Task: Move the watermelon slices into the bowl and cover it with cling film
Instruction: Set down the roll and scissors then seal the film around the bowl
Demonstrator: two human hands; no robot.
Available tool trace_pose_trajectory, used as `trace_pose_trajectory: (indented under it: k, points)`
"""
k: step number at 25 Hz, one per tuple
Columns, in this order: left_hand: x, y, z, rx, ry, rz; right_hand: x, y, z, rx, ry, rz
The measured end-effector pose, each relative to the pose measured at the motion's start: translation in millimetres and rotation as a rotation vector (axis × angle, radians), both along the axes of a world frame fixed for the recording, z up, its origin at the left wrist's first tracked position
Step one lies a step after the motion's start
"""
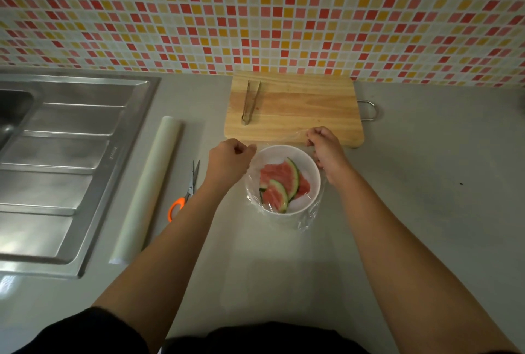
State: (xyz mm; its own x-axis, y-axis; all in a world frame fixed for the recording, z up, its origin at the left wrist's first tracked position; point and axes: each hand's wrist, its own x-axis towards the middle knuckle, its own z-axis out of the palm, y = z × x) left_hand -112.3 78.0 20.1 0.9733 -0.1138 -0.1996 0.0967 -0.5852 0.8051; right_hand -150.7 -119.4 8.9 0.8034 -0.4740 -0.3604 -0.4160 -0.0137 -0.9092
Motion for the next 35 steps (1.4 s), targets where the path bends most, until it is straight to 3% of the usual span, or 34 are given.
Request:
trace_pose_trajectory:
  k: [9, 19, 26, 35]
  points:
    - [-13.3, -4.9, -13.1, 0.124, -0.328, 0.005, 1.4, 7.6, -8.5, -0.067, -0.027, -0.022]
    - [-5.9, -4.4, -38.2, -0.019, -0.085, 0.078, 12.8, 9.7, -15.2, 0.107, 0.040, -0.200]
    - [-1.0, -4.1, -41.9, -0.305, 0.419, 0.156, 16.0, 7.2, -19.9, 0.211, 0.174, -0.228]
    - [-0.5, -3.8, -41.2, -0.277, 0.490, 0.209, 17.9, 11.8, -25.4, 0.090, 0.289, -0.238]
